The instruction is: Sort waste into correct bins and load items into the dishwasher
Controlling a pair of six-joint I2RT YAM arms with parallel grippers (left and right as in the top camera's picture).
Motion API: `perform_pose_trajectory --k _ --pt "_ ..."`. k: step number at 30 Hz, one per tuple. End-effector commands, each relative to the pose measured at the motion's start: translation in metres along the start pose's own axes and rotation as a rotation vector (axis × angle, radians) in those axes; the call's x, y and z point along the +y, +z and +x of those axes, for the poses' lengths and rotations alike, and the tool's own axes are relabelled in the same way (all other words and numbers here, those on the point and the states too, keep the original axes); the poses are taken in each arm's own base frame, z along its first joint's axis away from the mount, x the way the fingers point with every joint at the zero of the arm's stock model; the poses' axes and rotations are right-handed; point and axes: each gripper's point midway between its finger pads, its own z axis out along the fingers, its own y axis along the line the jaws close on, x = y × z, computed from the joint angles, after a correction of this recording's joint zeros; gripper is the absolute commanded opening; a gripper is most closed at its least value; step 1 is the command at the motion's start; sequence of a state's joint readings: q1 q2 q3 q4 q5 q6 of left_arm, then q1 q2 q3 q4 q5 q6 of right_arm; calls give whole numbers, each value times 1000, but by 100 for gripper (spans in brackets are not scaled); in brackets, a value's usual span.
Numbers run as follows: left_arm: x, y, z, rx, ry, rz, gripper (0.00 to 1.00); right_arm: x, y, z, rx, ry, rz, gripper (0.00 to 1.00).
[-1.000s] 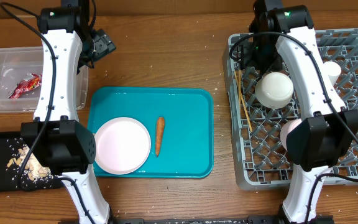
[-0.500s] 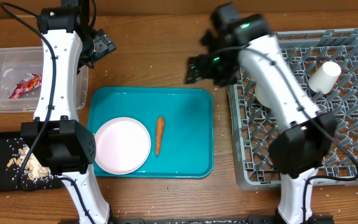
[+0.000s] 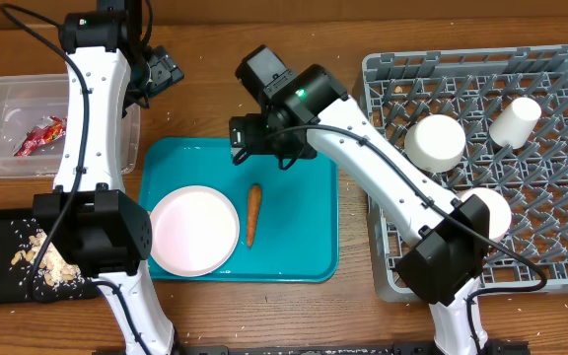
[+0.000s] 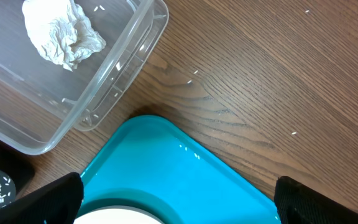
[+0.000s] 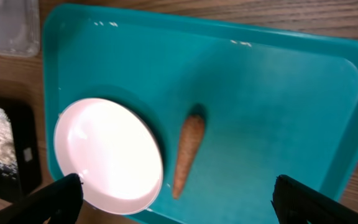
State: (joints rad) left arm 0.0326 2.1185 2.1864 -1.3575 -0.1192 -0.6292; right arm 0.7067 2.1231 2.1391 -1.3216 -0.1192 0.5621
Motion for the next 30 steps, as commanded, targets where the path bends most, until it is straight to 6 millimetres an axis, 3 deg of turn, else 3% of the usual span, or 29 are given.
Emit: perform_pose_trajectory --k 1,7,11,15,19,22,24,26,30 --pt "-2 -17 -1 -30 -9 25 100 -4 -2 -2 -29 57 18 100" --pt "-2 -17 -1 -30 -8 26 100 -22 0 -5 -36 75 81 100" --pt "-2 -17 -1 -30 -8 26 100 -43 -17 -18 -70 114 124 100" --pt "-2 -17 -1 -30 -8 26 100 -86 -64 -37 -143 197 206 100" --pt "-2 -17 -1 -30 -8 26 100 -151 -111 -48 -213 310 338 100" --pt "-2 -17 -1 -30 -8 26 100 -201 -132 -46 -202 421 393 100" --pt "-2 -17 -1 -30 -8 26 100 -230 -139 -42 -179 493 417 100" --pt "-2 -17 -1 -30 -8 25 100 -247 -139 -40 -152 554 388 100" --pt "-2 -17 -1 -30 -8 25 100 -251 -131 -35 -52 588 214 100"
